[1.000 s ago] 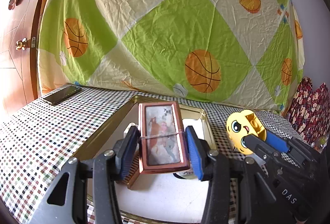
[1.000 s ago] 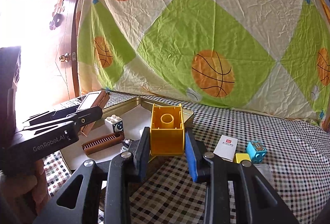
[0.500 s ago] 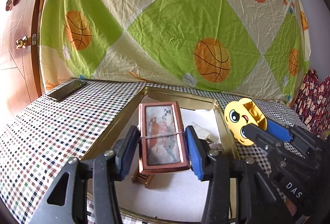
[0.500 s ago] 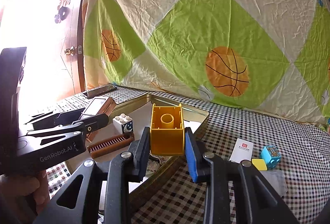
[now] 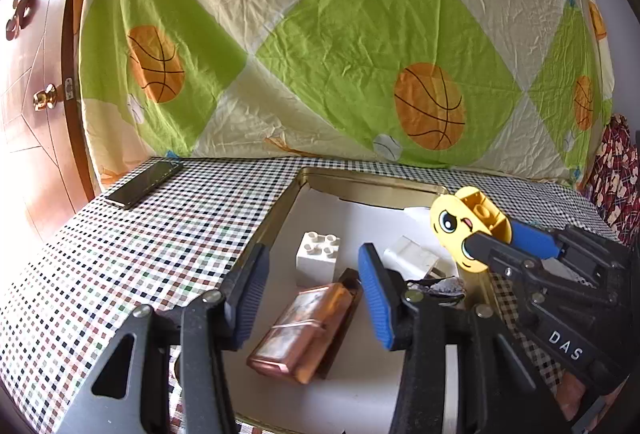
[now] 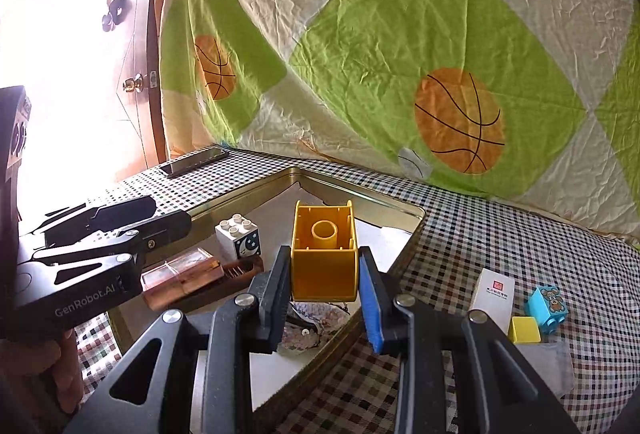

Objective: Organize rigid objects
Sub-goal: 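Lower frame and yellow block into the tin and open both tools, then move left tool to the white box while right tool approaches the clear plastic container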

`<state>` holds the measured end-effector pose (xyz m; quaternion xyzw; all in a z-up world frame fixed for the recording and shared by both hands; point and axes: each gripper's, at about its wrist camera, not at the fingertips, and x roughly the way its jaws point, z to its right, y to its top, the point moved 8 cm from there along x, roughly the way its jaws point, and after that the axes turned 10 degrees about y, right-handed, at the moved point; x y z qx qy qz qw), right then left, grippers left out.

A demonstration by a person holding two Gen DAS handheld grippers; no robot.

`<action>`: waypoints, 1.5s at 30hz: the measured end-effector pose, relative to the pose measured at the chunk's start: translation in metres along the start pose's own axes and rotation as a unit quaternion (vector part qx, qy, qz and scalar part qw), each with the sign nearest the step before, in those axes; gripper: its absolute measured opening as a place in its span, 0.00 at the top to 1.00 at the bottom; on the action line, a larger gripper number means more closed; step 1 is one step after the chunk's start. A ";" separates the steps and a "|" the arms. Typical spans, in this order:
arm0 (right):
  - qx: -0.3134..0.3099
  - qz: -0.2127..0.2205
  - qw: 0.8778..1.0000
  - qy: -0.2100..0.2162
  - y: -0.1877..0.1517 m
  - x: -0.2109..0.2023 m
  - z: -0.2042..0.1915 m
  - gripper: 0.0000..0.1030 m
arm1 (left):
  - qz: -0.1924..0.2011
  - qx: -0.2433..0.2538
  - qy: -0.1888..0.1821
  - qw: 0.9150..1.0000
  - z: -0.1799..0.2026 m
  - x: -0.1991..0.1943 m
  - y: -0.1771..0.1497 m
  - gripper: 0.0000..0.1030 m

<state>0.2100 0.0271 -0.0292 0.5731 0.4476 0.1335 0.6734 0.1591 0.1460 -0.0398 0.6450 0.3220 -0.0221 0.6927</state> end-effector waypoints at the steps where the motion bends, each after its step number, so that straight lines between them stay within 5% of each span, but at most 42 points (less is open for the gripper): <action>1: -0.001 -0.005 1.000 0.001 0.001 0.004 -0.001 0.67 | -0.002 0.004 0.002 1.000 0.001 0.002 0.000 0.55; 6: -0.010 -0.045 0.999 0.010 0.000 0.029 -0.009 0.65 | -0.012 0.001 0.014 1.000 -0.004 0.010 -0.004 0.55; 9: -0.006 -0.043 0.999 0.013 -0.003 0.029 -0.011 0.49 | -0.011 -0.007 0.019 1.000 -0.009 0.009 -0.005 0.46; 14: 0.010 -0.015 1.000 -0.005 -0.008 0.001 0.005 0.33 | -0.002 -0.027 0.019 0.999 -0.012 0.001 -0.003 0.07; 16: 0.012 -0.006 1.000 -0.016 -0.012 -0.014 0.016 0.27 | 0.004 -0.032 0.011 0.999 -0.007 -0.004 -0.001 0.01; 27: 0.083 -0.046 0.986 -0.134 -0.063 -0.076 0.128 0.19 | -0.002 0.018 -0.063 0.998 0.083 -0.028 -0.010 0.01; 30: 0.123 -0.061 0.982 -0.125 -0.074 -0.079 0.147 0.13 | -0.004 0.042 -0.071 0.997 0.107 -0.030 -0.016 0.00; 35: 0.104 -0.104 0.980 -0.135 -0.080 -0.067 0.151 0.06 | -0.008 0.055 -0.077 0.995 0.125 -0.030 -0.020 0.00; 45: 0.158 -0.183 0.965 -0.105 -0.104 -0.035 0.171 0.06 | -0.036 0.042 -0.087 0.995 0.135 -0.017 -0.017 0.00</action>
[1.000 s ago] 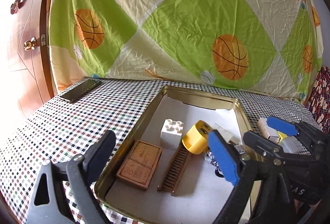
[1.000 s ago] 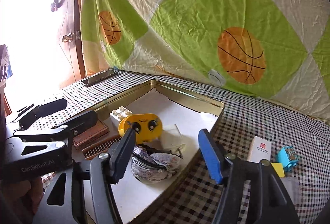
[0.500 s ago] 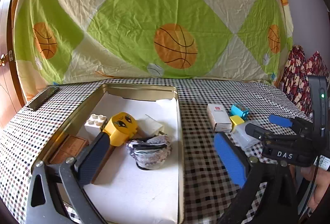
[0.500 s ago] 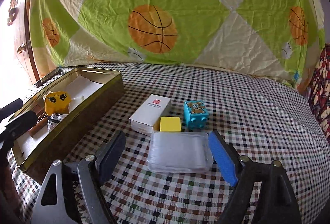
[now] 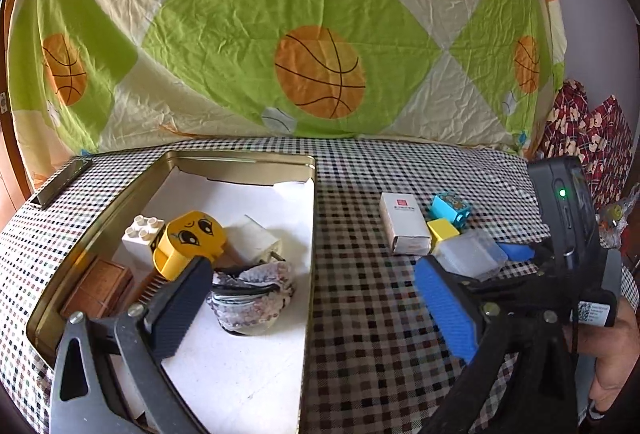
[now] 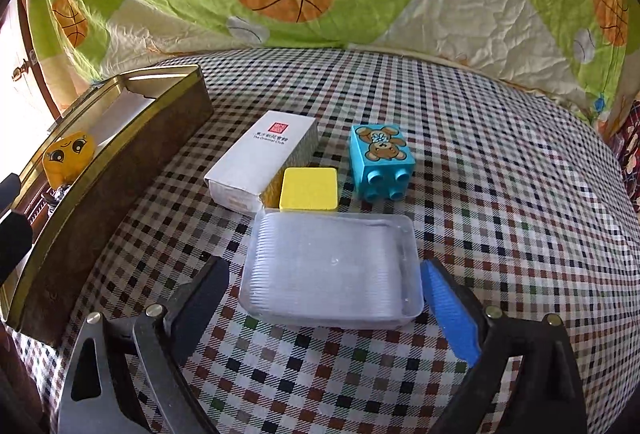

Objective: Organize rigid objects
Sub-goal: 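Move left tool to the white box while right tool approaches the clear plastic container, then grasp the white box with left tool while right tool grasps the clear plastic container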

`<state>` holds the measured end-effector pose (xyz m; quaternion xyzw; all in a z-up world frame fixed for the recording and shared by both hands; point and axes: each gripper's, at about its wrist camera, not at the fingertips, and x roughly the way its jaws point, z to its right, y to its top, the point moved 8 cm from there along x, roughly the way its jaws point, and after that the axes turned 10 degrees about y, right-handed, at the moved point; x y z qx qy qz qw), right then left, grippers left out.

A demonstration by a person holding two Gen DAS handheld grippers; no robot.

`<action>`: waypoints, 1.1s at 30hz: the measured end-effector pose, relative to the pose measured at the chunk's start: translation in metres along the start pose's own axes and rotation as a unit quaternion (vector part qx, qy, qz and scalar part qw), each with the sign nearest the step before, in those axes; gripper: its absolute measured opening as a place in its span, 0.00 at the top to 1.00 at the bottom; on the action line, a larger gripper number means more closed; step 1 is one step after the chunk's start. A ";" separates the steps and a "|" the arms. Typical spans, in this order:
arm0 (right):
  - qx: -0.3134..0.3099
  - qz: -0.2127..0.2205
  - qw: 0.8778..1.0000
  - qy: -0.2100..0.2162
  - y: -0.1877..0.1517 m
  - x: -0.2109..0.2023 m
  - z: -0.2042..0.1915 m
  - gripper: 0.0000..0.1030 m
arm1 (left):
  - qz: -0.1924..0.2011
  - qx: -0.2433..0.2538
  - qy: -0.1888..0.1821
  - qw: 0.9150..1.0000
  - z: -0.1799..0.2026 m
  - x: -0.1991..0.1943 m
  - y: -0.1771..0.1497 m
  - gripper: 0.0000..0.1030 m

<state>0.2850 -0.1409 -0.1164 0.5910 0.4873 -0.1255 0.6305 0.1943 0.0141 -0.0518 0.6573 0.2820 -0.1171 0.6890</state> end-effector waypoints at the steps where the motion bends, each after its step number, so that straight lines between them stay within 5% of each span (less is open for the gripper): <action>1: 0.008 0.003 1.000 0.007 0.001 0.000 0.002 0.06 | -0.001 0.003 -0.001 1.000 0.003 0.001 0.000 0.00; 3: 0.022 0.013 0.999 0.020 0.003 -0.003 0.006 0.07 | -0.002 0.010 0.000 1.000 0.008 0.001 0.001 0.00; 5: 0.020 0.015 0.999 0.023 0.002 -0.006 0.008 0.20 | -0.003 0.017 -0.003 1.000 0.016 0.002 0.002 0.00; 16: 0.053 0.064 0.996 -0.010 0.004 -0.037 0.055 0.21 | -0.018 0.078 -0.017 0.997 0.082 0.026 0.028 0.01; 22: 0.092 0.074 0.993 0.003 0.002 -0.043 0.080 0.21 | -0.066 0.080 -0.011 0.994 0.103 0.071 0.036 0.02; 33: 0.096 0.087 0.991 0.008 0.004 -0.047 0.078 0.20 | -0.128 0.079 -0.015 0.989 0.113 0.117 0.028 0.29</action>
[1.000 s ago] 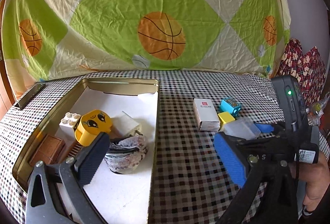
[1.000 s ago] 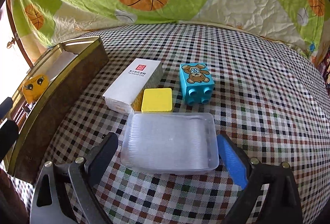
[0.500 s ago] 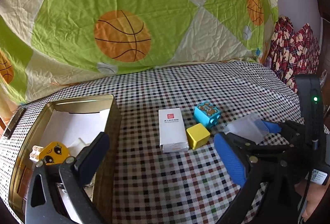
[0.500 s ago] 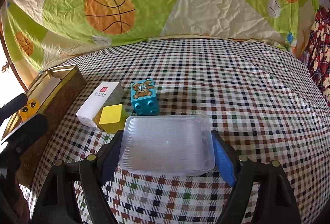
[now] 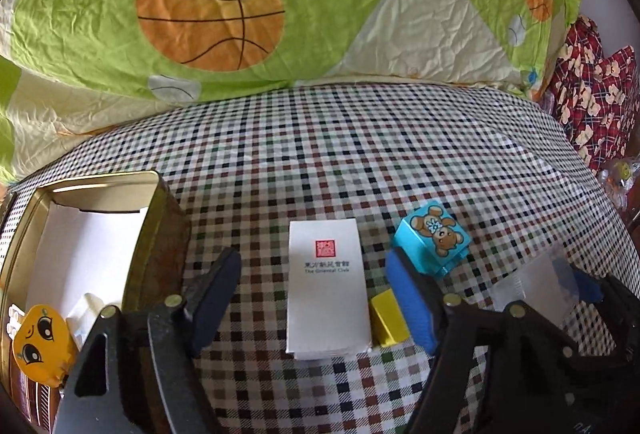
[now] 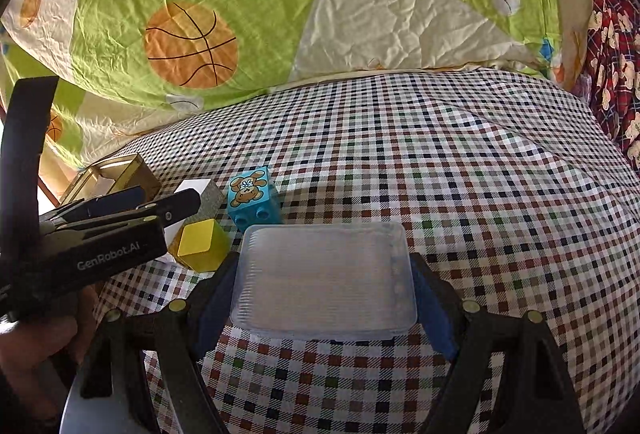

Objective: Organize rigid objects
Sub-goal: 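Grasp the white box with left tool while right tool grasps the clear plastic container, then lift the white box and clear container and carry toward the gold tin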

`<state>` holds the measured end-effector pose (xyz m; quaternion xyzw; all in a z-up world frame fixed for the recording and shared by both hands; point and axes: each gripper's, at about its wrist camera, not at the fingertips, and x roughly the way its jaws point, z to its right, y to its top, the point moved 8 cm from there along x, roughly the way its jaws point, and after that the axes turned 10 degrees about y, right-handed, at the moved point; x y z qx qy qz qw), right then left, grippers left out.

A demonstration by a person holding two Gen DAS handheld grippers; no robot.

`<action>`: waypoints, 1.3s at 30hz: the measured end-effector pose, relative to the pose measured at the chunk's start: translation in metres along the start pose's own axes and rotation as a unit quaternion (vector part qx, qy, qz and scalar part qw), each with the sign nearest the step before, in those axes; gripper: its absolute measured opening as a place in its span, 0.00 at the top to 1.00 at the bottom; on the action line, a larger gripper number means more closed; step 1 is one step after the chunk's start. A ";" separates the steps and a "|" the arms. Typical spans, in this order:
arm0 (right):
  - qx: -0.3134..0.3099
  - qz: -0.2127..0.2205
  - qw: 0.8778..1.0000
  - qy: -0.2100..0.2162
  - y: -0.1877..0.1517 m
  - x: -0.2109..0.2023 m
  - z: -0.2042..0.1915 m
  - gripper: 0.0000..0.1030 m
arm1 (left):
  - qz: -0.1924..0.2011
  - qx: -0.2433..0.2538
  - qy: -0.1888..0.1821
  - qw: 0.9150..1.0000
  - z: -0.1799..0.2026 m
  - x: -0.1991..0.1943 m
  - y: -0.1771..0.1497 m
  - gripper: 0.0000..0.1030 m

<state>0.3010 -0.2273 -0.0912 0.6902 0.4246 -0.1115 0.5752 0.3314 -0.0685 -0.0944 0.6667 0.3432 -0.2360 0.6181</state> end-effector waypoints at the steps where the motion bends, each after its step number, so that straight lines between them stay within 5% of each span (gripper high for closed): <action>1: -0.001 0.001 1.000 -0.001 0.000 -0.001 0.000 0.20 | -0.003 0.000 0.000 1.000 0.001 0.002 -0.001 0.31; 9: -0.005 0.001 1.000 -0.007 0.000 -0.001 0.000 0.20 | -0.021 -0.007 0.001 1.000 -0.003 0.011 -0.012 0.33; 12: -0.006 -0.003 1.000 -0.008 0.000 0.001 0.000 0.20 | -0.034 -0.001 -0.012 0.999 0.001 0.014 -0.022 0.52; 17: -0.011 -0.009 1.000 -0.010 -0.001 0.003 0.000 0.20 | -0.022 0.001 -0.010 1.000 0.001 0.013 -0.022 0.60; 39: -0.047 0.069 0.996 -0.018 0.008 -0.028 -0.016 0.20 | 0.073 -0.022 0.028 0.997 -0.020 -0.036 -0.025 0.61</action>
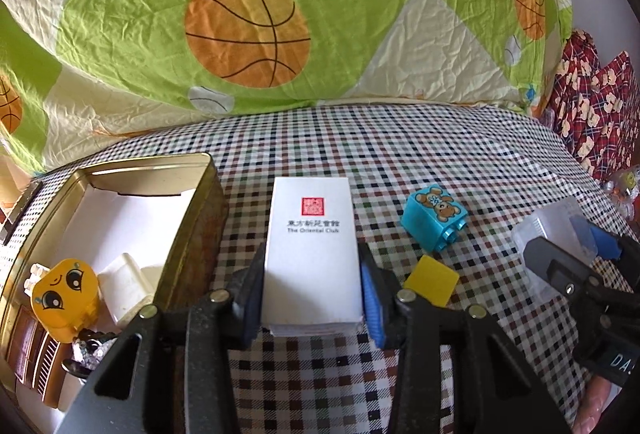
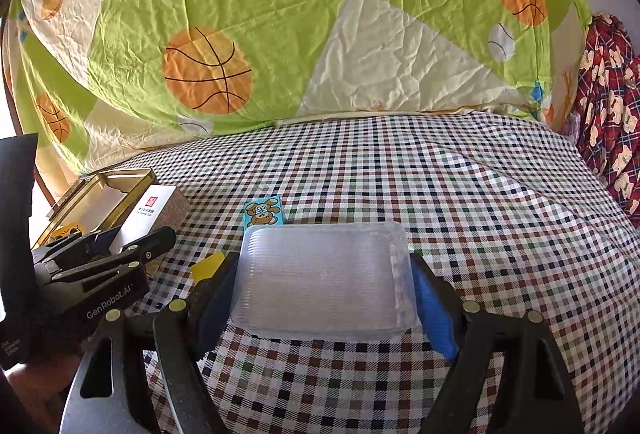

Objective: Organize rigid objects
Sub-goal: 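Lift the white box and clear container and carry toward the gold tin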

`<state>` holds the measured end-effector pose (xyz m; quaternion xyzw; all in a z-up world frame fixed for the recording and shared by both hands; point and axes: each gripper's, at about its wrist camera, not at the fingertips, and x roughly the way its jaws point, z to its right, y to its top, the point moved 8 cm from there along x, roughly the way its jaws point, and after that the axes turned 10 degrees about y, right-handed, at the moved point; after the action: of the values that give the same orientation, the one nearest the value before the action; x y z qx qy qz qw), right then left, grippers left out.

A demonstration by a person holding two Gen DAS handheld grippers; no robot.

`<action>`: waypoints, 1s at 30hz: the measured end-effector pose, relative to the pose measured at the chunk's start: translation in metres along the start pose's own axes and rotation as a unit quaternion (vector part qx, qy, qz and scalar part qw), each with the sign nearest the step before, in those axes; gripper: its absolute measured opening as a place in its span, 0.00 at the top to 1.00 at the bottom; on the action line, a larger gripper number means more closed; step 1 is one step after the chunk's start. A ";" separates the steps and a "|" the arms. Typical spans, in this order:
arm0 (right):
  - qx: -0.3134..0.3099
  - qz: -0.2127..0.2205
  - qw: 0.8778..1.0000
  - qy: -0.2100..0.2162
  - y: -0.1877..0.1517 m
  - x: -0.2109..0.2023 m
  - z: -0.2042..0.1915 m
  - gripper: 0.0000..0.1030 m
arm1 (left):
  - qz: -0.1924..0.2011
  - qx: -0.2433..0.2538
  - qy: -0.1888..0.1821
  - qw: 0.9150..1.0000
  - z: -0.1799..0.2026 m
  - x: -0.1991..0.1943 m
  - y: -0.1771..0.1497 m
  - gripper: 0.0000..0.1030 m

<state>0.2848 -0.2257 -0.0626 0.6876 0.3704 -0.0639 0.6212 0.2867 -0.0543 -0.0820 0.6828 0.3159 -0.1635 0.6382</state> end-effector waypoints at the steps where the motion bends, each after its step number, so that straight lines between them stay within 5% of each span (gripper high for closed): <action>1: -0.004 0.006 1.000 -0.001 0.001 -0.002 -0.002 0.20 | 0.007 0.001 0.003 1.000 -0.001 -0.004 0.000 0.61; 22: -0.065 0.125 0.990 -0.026 0.015 -0.050 -0.021 0.20 | 0.142 -0.033 0.040 0.988 -0.029 -0.073 -0.004 0.61; 30: -0.070 0.148 0.986 -0.027 0.016 -0.061 -0.025 0.20 | 0.163 -0.033 0.038 0.985 -0.033 -0.087 -0.007 0.61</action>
<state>0.2412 -0.2287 -0.0113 0.6875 0.2516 0.0363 0.6803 0.2113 -0.0414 -0.0287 0.7093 0.2302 -0.0207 0.6659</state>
